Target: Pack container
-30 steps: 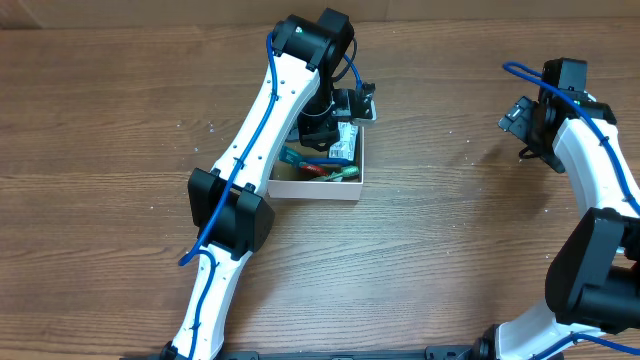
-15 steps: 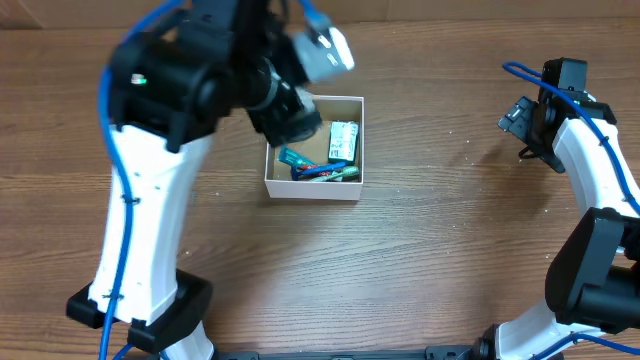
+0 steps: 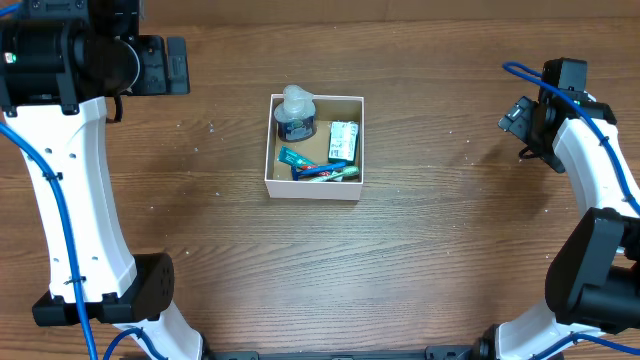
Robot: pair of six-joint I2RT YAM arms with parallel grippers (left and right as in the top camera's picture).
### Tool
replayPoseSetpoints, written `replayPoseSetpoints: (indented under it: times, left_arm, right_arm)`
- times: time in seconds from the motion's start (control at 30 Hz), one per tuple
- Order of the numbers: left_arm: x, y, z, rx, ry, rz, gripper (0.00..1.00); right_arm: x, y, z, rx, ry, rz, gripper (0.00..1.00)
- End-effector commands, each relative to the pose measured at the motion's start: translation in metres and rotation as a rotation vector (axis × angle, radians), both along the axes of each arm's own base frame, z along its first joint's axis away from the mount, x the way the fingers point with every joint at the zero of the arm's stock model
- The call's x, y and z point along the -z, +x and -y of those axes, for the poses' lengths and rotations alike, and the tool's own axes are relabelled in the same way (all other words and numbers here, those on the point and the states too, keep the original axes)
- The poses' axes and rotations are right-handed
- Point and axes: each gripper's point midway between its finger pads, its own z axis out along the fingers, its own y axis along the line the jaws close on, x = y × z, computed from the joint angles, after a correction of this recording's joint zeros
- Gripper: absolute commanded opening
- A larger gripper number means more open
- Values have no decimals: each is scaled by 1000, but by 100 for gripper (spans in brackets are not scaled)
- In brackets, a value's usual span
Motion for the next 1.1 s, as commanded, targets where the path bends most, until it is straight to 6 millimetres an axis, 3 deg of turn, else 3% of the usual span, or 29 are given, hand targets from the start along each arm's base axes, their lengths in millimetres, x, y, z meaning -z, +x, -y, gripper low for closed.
replayPoseSetpoints:
  times: [0.0, 0.13, 0.2, 0.23, 0.4, 0.5, 0.67, 0.77, 0.87, 0.93, 1.07]
  left_arm:
    - [1, -1, 2, -4, -23, -3, 100]
    - [-1, -2, 1, -2, -16, 2, 100]
    - [-17, -13, 0, 8, -1, 45, 100]
    - [-41, -32, 1, 12, -5, 114, 100]
    - [-106, -102, 2, 11, 2, 330, 100]
    - [-147, -167, 3, 6, -2, 504, 100]
    - [-184, -257, 4, -18, -32, 738, 100]
    - [-202, -285, 4, -36, -57, 866, 100]
    - [-205, -272, 1, -97, -107, 952, 100]
    - [-199, -251, 9, -55, -147, 998, 100]
    - [-155, -193, 31, 84, -244, 1042, 100]
  right_arm:
    - [-5, 4, 2, 1, -8, 15, 100]
    - [-5, 4, 2, 1, -8, 14, 100]
    - [-5, 4, 2, 1, -7, 14, 100]
    - [-5, 4, 2, 1, -8, 14, 100]
    - [-5, 4, 2, 1, -8, 15, 100]
    - [-5, 4, 2, 1, -7, 15, 100]
    - [-5, 4, 2, 1, -8, 15, 100]
    - [-5, 4, 2, 1, -8, 14, 100]
    - [-5, 4, 2, 1, -8, 15, 100]
    - [-5, 4, 2, 1, -7, 15, 100]
    - [-5, 4, 2, 1, -7, 15, 100]
